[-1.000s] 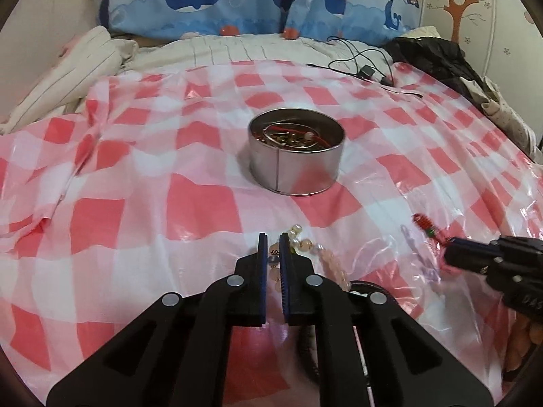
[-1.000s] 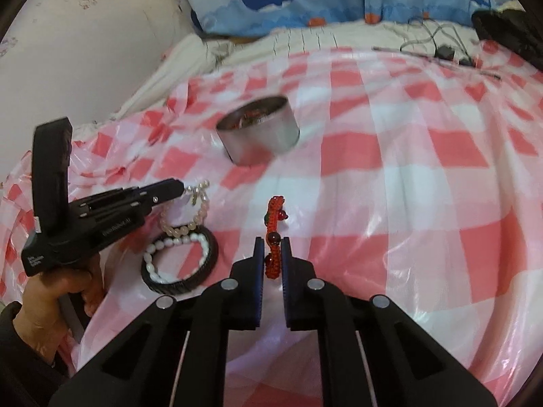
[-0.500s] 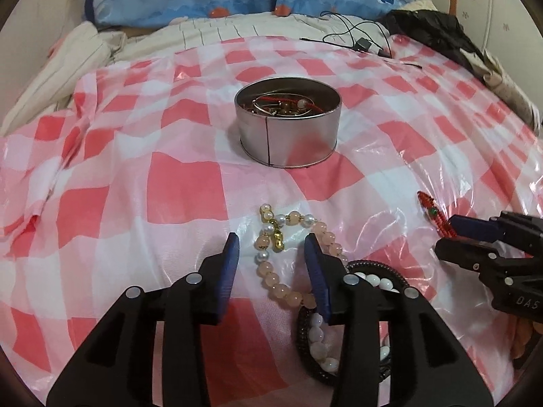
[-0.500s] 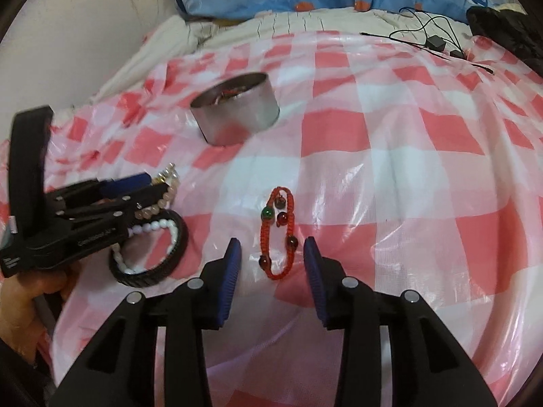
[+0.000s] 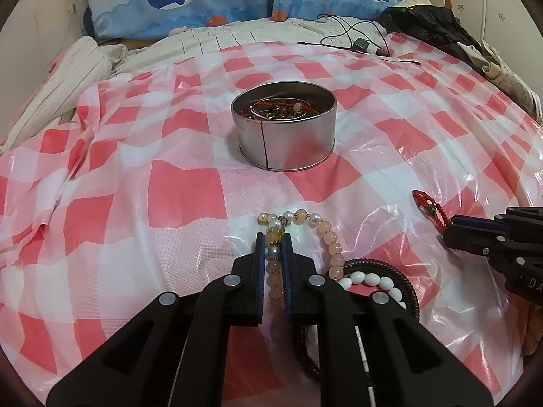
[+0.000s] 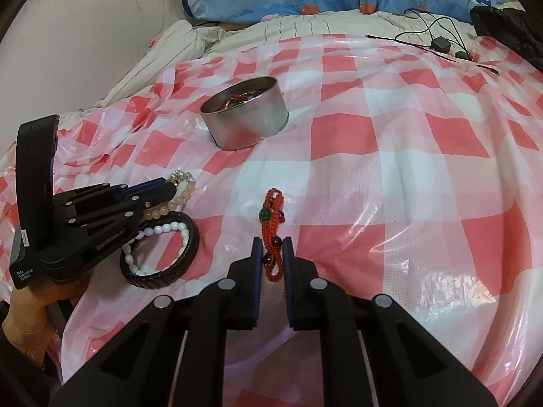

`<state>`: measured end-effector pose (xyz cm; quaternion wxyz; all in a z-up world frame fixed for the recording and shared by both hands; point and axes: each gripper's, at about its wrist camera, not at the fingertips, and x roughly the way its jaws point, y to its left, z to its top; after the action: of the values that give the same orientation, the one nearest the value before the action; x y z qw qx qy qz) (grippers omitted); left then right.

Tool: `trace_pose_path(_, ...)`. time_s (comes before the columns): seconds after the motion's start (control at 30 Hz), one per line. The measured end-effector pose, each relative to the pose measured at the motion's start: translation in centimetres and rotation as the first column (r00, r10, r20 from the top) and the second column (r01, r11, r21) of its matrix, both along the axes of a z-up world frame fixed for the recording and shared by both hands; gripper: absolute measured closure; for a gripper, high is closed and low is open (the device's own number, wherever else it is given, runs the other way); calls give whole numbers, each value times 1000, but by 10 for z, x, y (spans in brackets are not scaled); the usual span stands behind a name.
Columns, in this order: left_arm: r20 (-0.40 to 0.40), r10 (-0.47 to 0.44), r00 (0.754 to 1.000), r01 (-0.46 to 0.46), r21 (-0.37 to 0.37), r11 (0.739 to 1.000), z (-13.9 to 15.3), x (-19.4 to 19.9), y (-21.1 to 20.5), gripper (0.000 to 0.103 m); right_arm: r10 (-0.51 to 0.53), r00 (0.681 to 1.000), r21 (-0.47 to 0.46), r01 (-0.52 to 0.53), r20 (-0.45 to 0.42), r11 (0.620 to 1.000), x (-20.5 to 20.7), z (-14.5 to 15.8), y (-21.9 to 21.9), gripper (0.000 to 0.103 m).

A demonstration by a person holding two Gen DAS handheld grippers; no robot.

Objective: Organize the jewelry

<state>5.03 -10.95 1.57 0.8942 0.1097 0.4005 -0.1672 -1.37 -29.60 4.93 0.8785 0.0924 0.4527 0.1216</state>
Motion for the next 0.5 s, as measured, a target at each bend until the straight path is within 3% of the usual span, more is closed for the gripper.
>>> trace_pose_path(0.3,2,0,1000,0,-4,1000,0,0,0,95,1,1000,22,-1,9,1000,-2,2,0,91)
trace_pose_path(0.5,32,5,999,-3,-50,999,12,-3,8,96,2,998,87,-7,63,996,-5,12,-4,91)
